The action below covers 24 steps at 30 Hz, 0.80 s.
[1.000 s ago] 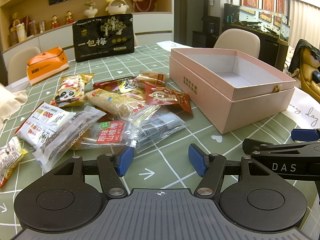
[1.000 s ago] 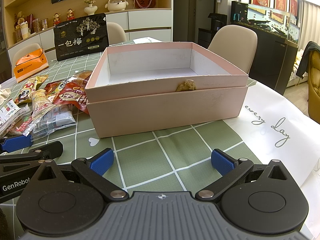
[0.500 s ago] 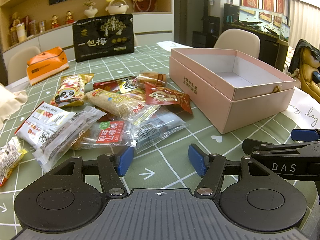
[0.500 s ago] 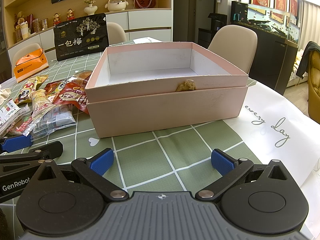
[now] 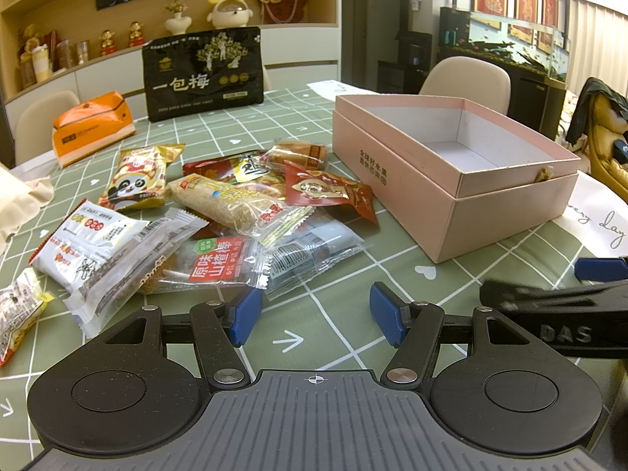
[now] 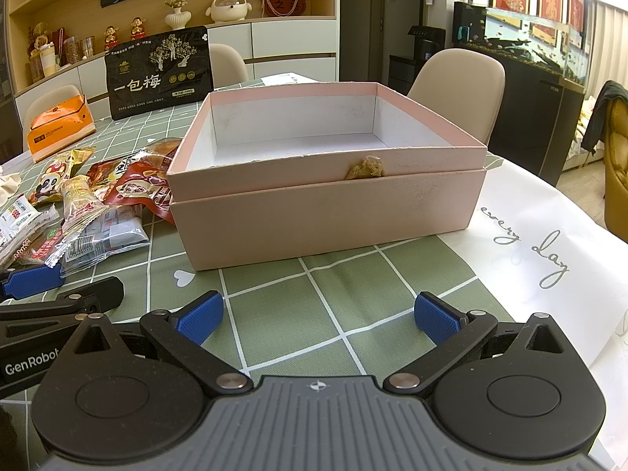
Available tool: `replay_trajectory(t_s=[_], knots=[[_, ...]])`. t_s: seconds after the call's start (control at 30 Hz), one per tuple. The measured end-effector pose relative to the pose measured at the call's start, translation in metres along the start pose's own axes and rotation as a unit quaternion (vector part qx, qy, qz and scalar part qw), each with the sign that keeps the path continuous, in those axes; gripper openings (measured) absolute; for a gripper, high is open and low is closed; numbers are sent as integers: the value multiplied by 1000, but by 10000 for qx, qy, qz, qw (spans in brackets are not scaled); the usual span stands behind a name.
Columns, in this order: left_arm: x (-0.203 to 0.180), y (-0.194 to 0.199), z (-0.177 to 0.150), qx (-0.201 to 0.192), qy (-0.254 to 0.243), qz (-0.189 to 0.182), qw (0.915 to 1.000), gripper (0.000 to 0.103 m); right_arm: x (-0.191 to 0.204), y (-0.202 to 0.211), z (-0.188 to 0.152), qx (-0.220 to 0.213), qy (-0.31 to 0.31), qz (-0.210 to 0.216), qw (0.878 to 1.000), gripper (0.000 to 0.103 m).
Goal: Organize snacks
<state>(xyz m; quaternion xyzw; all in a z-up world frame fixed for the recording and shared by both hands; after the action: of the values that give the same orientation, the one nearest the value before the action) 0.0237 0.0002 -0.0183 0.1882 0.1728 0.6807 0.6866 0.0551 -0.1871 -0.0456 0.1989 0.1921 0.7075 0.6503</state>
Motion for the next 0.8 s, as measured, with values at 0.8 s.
replay_trajectory(t_s=[0.8], knots=[[51, -187, 139, 818, 30, -1125, 9903, 55, 41, -81, 76, 1280, -480, 1134, 9841, 85]])
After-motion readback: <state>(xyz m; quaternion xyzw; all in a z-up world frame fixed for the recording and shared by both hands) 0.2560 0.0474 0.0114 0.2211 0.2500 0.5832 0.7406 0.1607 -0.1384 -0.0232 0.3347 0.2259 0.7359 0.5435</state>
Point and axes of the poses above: each gripper's, at about its wrist camera, not at the fingertips, and y roughly against the way its jaws point, x to its left, z to its top, the point moved 3 cm from there along -y, roughly the way its jaws point, and after that the axes turned 8 degrees about -x, right-handed, at the moved point
